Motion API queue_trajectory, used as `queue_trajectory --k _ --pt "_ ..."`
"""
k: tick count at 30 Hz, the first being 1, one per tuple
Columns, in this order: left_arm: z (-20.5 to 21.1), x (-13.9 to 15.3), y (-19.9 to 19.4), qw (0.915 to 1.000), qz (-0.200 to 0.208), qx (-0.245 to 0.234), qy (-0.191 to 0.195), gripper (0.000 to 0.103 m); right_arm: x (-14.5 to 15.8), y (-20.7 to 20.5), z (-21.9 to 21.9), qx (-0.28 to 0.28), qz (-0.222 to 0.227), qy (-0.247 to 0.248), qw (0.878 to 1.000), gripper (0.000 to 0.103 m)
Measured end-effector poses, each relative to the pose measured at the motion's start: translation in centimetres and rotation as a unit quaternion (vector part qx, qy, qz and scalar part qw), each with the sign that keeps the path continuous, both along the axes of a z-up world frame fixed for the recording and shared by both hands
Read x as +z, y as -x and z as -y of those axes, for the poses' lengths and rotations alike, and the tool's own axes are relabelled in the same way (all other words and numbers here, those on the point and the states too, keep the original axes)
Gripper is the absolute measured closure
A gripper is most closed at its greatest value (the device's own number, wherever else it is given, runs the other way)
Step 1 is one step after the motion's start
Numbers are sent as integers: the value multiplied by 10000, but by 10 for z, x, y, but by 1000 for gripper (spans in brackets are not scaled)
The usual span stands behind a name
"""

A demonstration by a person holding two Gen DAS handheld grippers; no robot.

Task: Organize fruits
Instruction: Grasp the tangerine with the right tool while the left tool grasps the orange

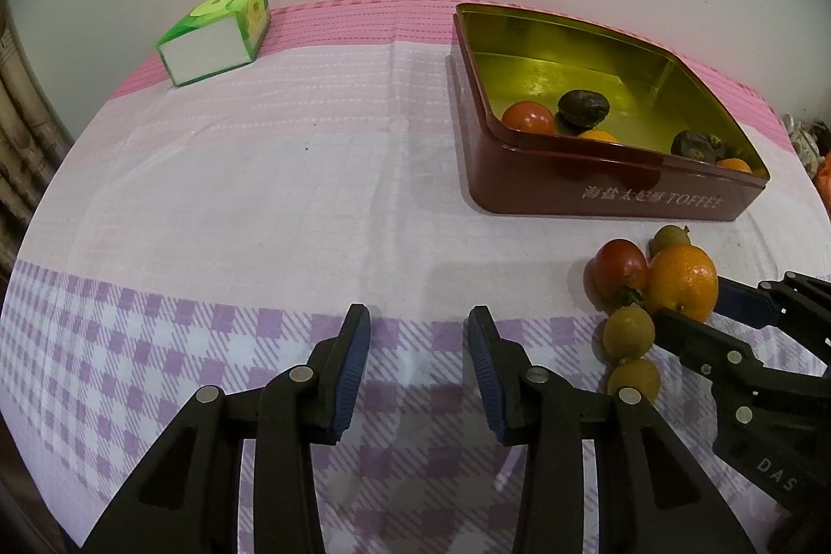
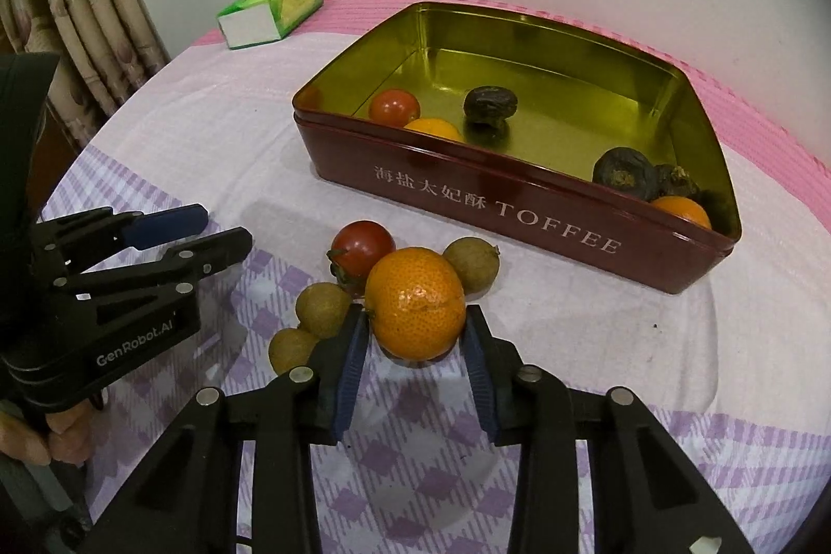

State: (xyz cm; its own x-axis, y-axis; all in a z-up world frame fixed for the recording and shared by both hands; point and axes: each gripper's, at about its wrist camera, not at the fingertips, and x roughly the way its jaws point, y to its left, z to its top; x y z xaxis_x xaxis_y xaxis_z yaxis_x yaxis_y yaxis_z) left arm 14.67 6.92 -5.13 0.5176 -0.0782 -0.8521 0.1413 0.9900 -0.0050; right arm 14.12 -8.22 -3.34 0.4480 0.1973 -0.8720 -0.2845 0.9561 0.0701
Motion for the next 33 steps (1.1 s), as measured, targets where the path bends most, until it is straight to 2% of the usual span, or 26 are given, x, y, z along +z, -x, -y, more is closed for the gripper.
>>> queue_trajectory --k 14,33 --pt "18 5 13 9999 18 -135 6 62 0 8 36 -465 22 19 9989 69" --pt "32 24 32 9991 121 -357 204 62 -1 32 72 -864 103 71 9962 69"
